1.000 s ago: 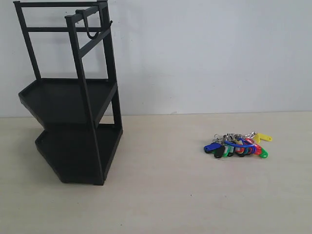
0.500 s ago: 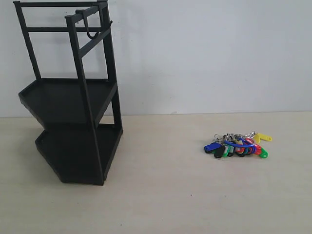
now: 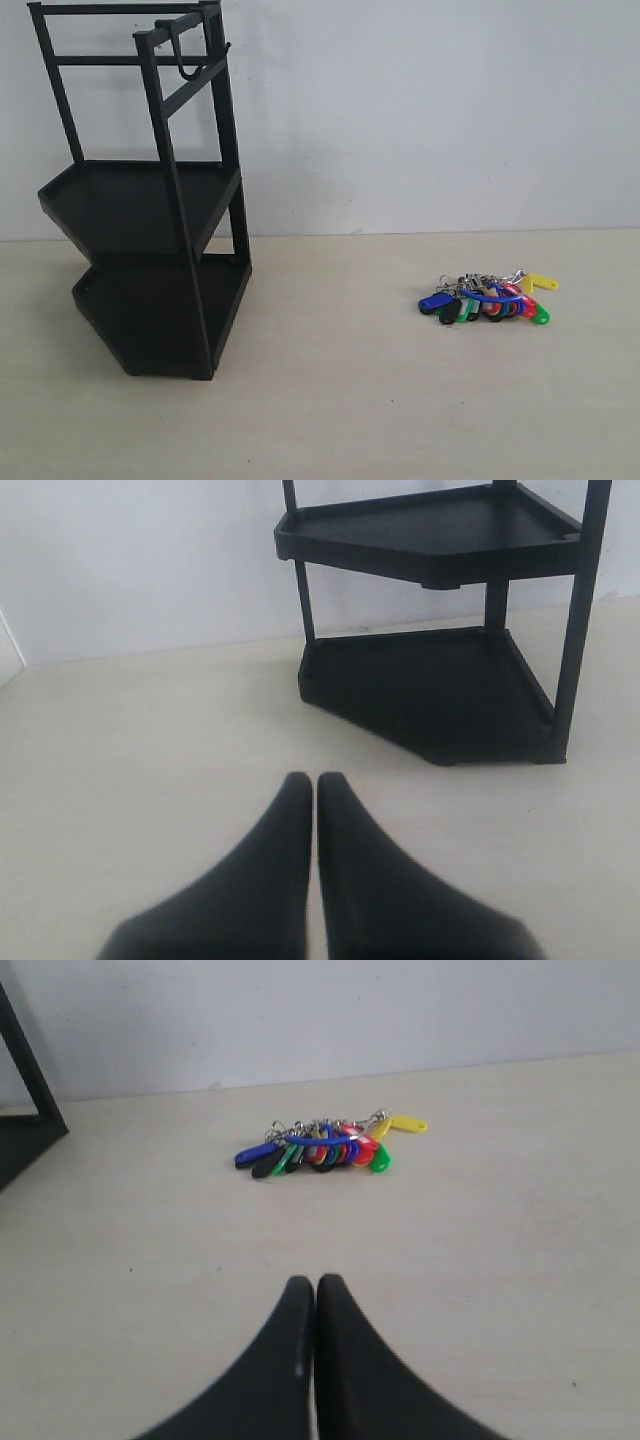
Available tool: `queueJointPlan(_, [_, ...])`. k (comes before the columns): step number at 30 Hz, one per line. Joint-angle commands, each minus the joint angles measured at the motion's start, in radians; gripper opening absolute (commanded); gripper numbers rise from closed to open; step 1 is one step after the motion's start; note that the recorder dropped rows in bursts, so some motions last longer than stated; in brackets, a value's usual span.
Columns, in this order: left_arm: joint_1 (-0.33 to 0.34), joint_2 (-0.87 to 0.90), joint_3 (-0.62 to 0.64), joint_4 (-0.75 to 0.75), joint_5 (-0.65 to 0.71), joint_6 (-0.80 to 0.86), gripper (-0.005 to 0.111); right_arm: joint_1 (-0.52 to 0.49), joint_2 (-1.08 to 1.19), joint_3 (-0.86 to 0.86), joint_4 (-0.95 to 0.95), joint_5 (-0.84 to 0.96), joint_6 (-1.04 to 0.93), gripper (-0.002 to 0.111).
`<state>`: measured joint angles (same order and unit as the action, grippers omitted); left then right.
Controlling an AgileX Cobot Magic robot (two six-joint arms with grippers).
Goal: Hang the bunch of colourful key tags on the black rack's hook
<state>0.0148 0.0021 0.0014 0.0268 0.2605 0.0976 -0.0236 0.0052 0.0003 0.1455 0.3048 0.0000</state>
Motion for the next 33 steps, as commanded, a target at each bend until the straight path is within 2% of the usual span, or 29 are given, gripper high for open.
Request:
queueJointPlan(1, [-0.001, -0.002, -0.001, -0.003, -0.007, -0.001, 0.004, -0.006, -0.005, 0.000, -0.001, -0.121, 0.000, 0.000])
queueJointPlan(5, [-0.001, -0.002, -0.001, -0.003, -0.007, -0.001, 0.004, -0.006, -0.005, 0.000, -0.001, -0.291, 0.000, 0.000])
queueJointPlan(9, [-0.001, -0.002, -0.001, -0.003, -0.007, -0.001, 0.004, -0.006, -0.005, 0.000, -0.001, -0.573, 0.000, 0.000])
queueJointPlan(11, [-0.001, -0.002, -0.001, -0.003, -0.007, -0.001, 0.004, -0.006, -0.005, 0.000, 0.003, -0.625, 0.000, 0.000])
queueJointPlan(14, [-0.001, -0.002, -0.001, -0.003, -0.007, -0.001, 0.004, -0.006, -0.005, -0.073, 0.003, -0.562, -0.028, 0.000])
queueJointPlan(16, [-0.001, -0.002, -0.001, -0.003, -0.007, -0.001, 0.004, -0.006, 0.034, -0.144, 0.003, -0.451, -0.049, 0.000])
queueJointPlan(19, [-0.001, -0.002, -0.001, -0.003, -0.007, -0.001, 0.004, -0.006, 0.180, -0.270, 0.003, -0.252, -0.064, 0.000])
queueJointPlan(22, [-0.001, -0.002, -0.001, -0.003, -0.007, -0.001, 0.004, -0.006, 0.344, -0.364, 0.003, -0.156, -0.054, 0.000])
queueJointPlan(27, [-0.001, -0.002, -0.001, -0.003, -0.007, -0.001, 0.004, -0.006, 0.529, -0.402, 0.003, -0.273, -0.052, 0.000])
queueJointPlan(33, [-0.001, -0.002, -0.001, -0.003, -0.007, -0.001, 0.004, -0.006, 0.621, -0.402, 0.003, -0.428, -0.049, 0.000])
